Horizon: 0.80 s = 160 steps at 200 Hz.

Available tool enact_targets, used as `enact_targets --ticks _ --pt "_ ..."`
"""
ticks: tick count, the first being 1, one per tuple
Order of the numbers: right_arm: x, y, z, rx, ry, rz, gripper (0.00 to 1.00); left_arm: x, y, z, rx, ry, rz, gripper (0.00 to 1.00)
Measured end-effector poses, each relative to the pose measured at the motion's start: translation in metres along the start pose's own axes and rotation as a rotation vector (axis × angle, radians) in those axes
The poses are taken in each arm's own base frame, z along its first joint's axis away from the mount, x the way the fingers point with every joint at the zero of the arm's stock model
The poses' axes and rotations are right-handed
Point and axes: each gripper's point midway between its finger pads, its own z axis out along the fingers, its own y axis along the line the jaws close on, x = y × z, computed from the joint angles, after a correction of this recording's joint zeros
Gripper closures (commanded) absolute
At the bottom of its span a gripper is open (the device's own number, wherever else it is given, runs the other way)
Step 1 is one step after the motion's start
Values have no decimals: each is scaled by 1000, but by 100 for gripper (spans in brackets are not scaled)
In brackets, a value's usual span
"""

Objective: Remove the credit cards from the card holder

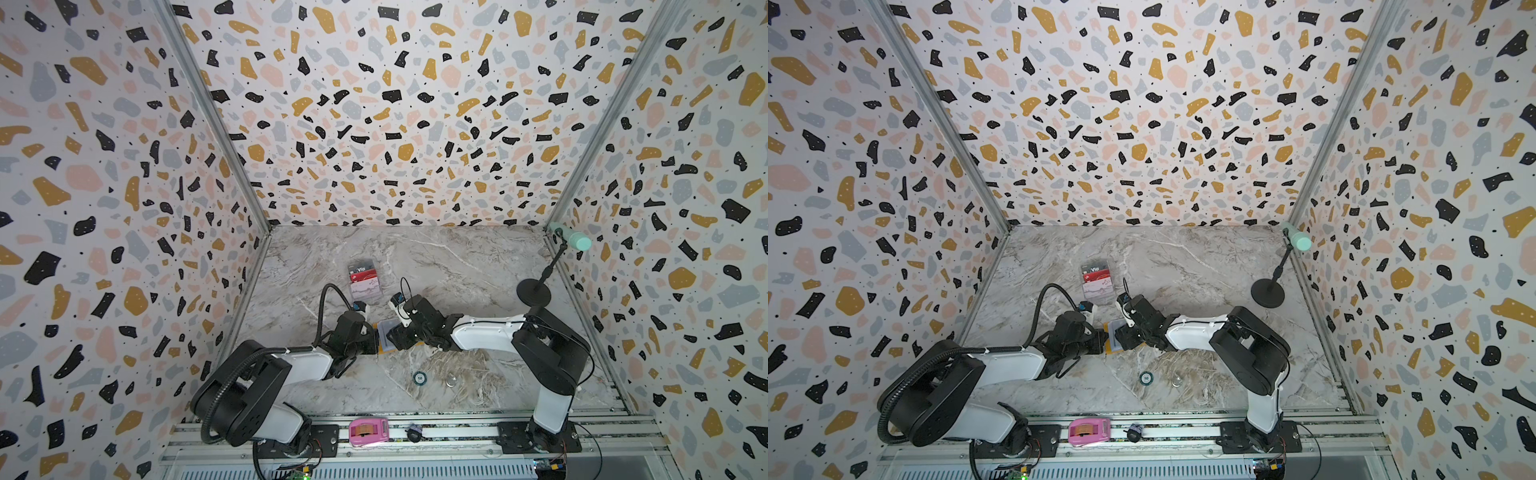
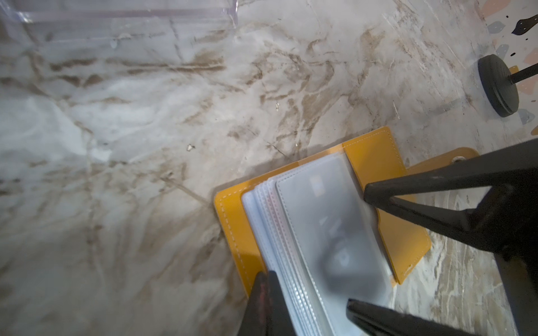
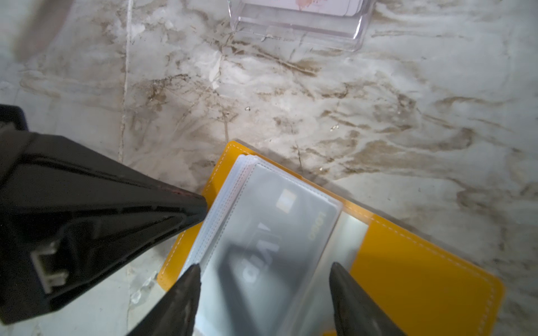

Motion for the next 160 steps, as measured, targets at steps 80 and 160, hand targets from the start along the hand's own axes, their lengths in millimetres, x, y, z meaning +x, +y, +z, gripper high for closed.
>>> enact_targets --ticks 80,160 --pt "3 1 12 17 22 -29 26 0 0 1 6 -10 -3 98" --pt "1 -3 12 57 14 -27 41 -1 0 2 8 -15 -3 99"
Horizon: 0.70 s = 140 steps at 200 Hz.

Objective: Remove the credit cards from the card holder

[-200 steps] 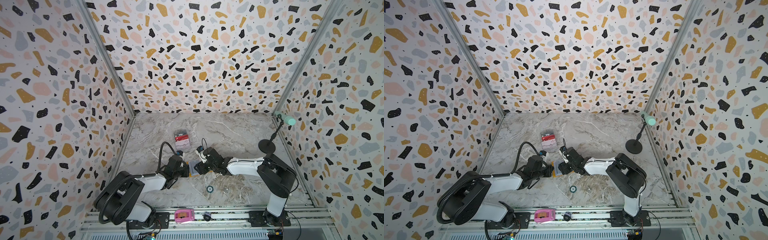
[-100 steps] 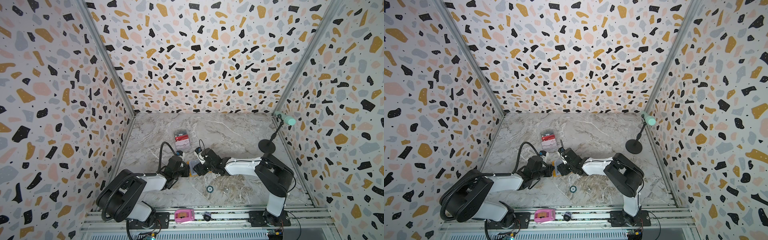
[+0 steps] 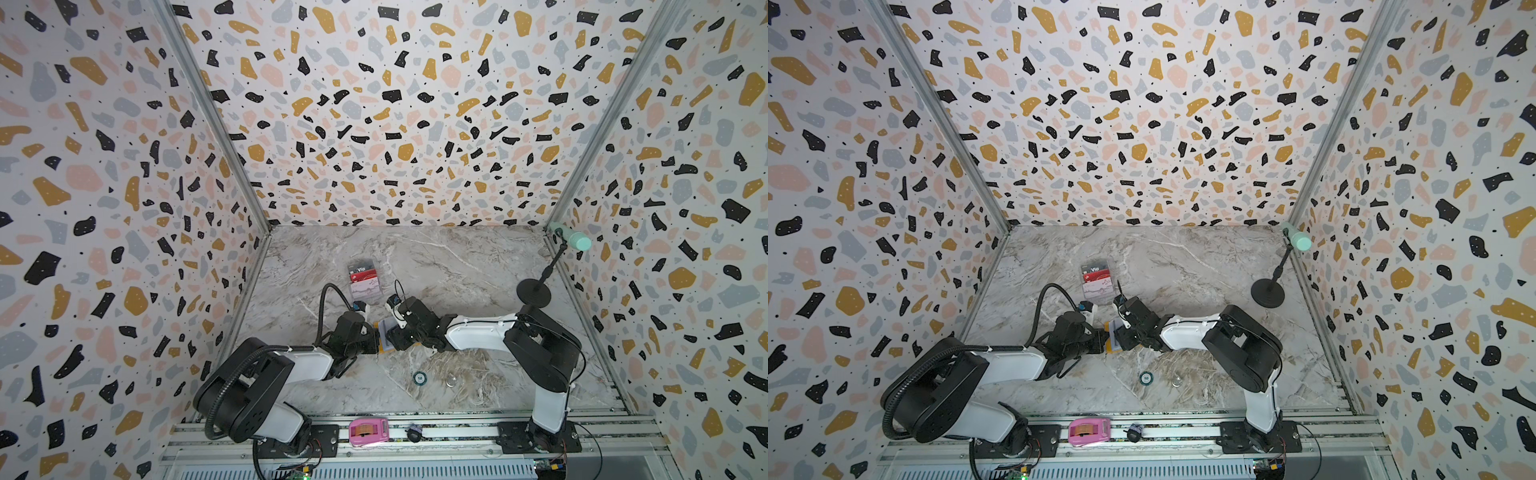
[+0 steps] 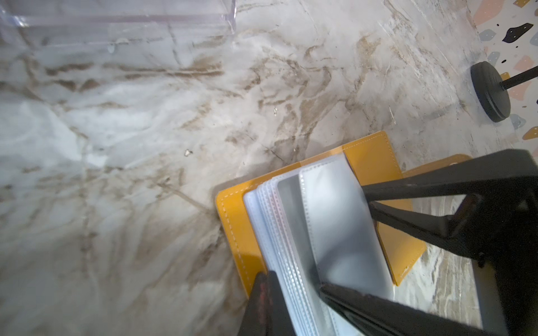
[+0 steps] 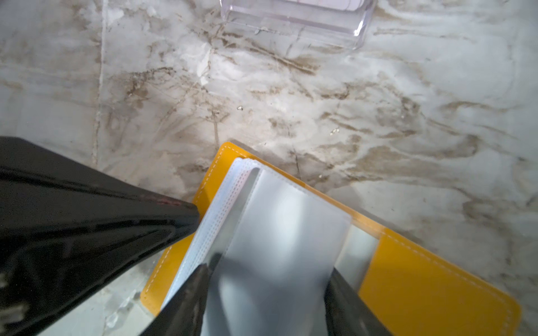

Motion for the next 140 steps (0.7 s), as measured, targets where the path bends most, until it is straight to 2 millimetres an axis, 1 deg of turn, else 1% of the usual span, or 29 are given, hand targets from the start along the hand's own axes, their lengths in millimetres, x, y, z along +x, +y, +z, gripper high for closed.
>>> enact_targets --ticks 38,72,118,140 --pt "-1 -4 0 25 -5 13 42 0 0 0 1 -1 1 99" --pt "-2 -9 -2 61 -10 23 40 0 0 1 2 -2 1 99" --pt "-1 -20 -7 108 -5 40 40 -1 0 1 3 -5 1 99" --pt "1 -26 -11 124 0 48 44 -1 0 1 3 -5 1 100"
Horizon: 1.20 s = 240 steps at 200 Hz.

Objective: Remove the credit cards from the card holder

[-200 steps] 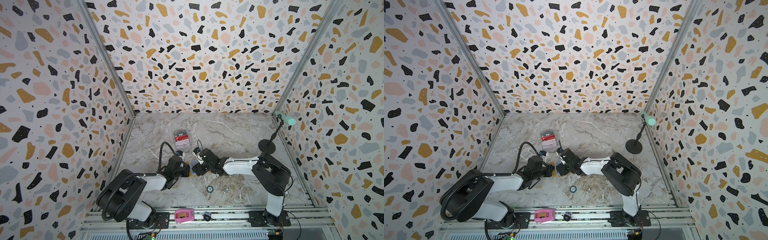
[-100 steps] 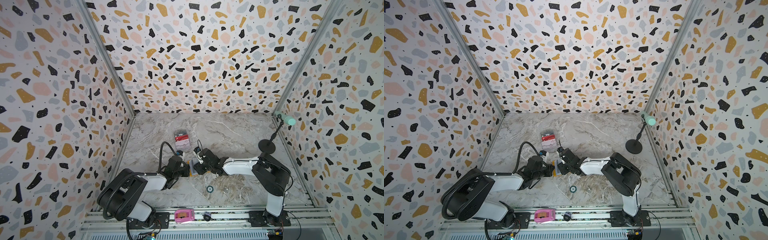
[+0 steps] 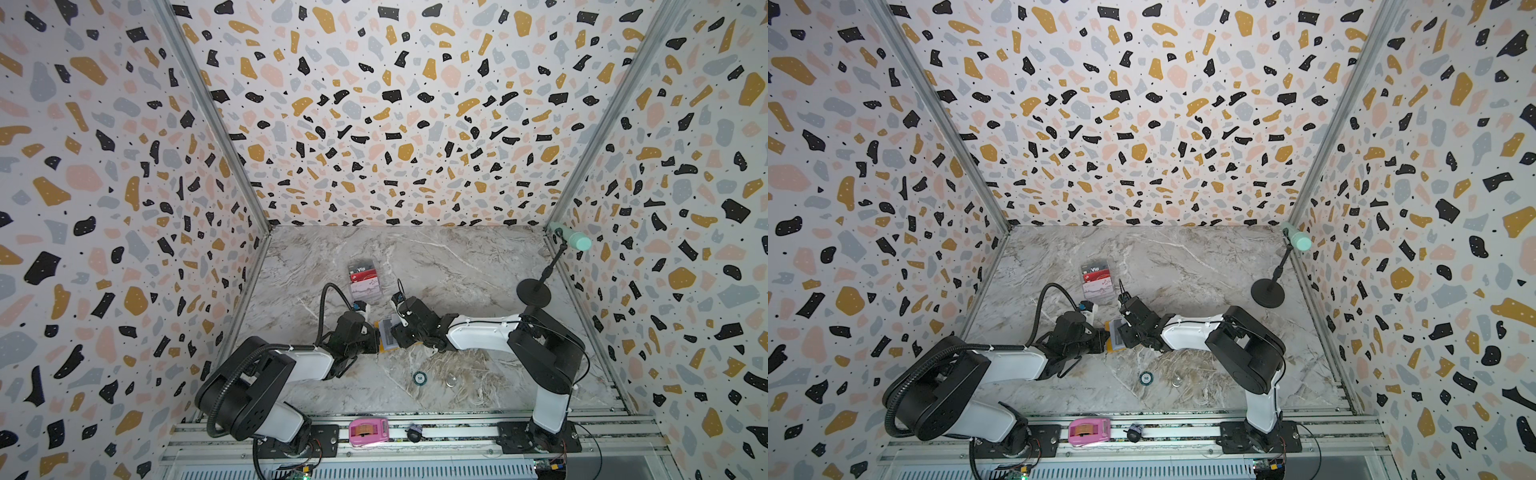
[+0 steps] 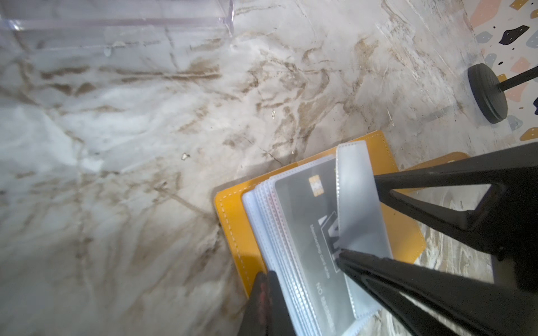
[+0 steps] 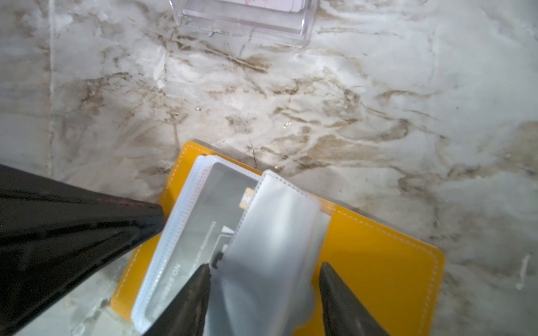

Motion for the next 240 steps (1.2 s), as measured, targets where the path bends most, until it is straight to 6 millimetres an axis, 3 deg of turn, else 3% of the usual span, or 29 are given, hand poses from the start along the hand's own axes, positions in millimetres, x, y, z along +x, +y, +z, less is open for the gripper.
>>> enact_targets --ticks 113,210,240 --pt "9 -30 -13 80 35 49 59 0 0 0 -4 0 1 100" --pt "22 -63 -30 234 96 46 63 -1 1 0 -16 11 9 100" --pt "16 -66 -44 238 91 55 62 -1 1 0 -16 12 10 100"
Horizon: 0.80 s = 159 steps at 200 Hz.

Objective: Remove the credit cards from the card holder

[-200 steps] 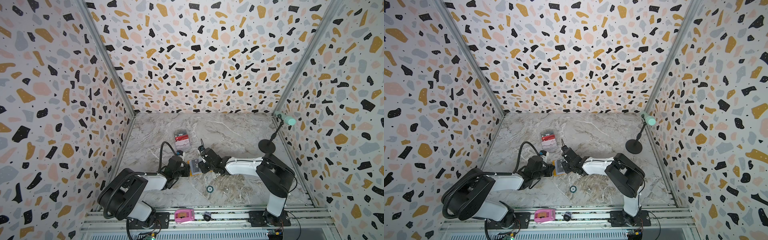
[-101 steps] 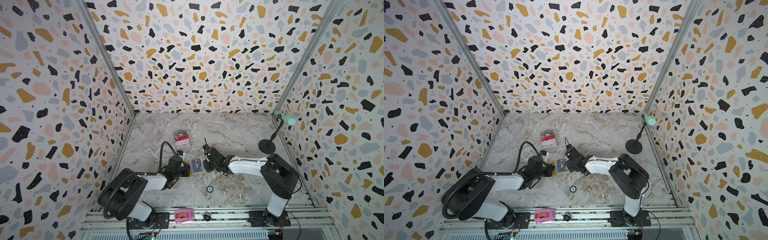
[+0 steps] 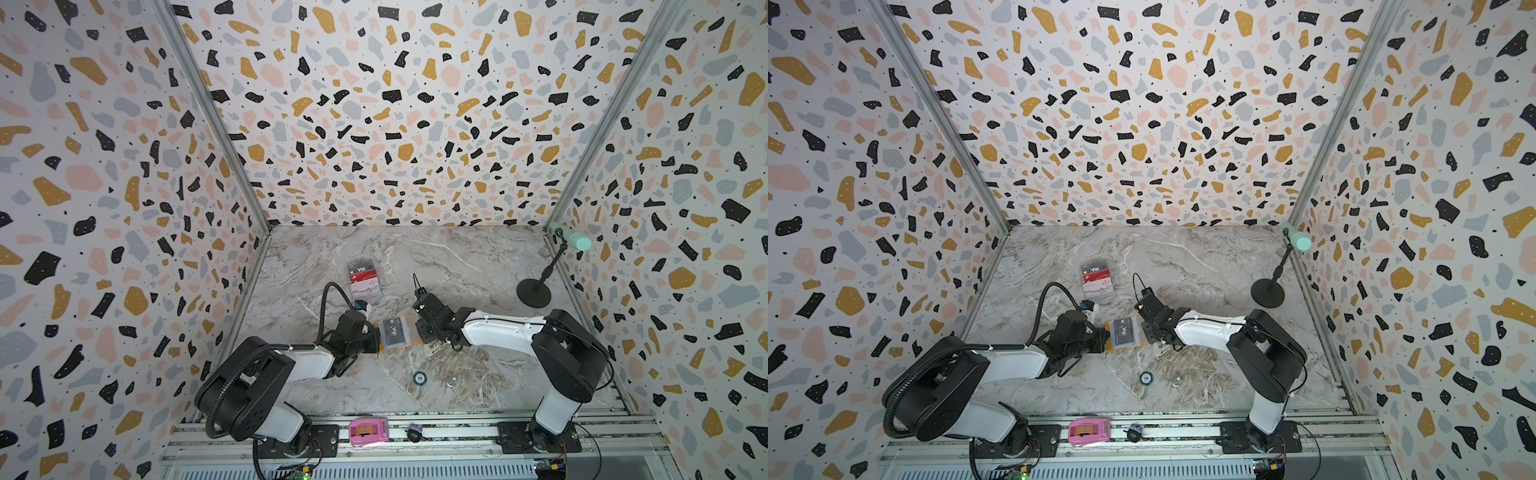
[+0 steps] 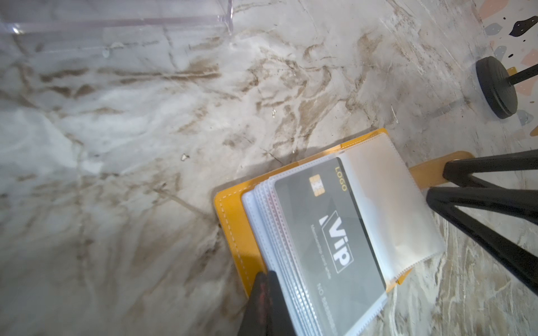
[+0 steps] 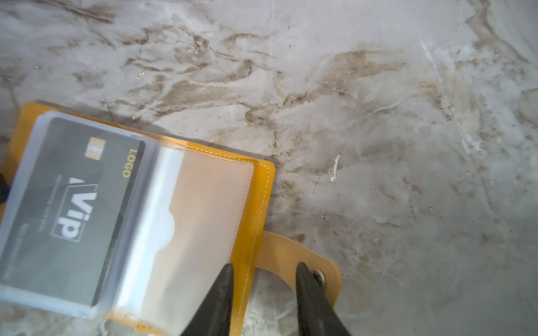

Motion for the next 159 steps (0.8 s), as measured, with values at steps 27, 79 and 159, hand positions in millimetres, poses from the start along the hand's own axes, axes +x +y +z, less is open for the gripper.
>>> enact_targets --ticks 27,79,159 --pt "-20 1 -16 -72 -30 33 57 0 0 0 0 0 0 100" --pt "-39 34 -25 -357 -2 60 55 -2 -1 3 2 -3 4 100" --pt "-17 73 7 -563 134 176 60 -7 -3 8 3 -4 28 100"
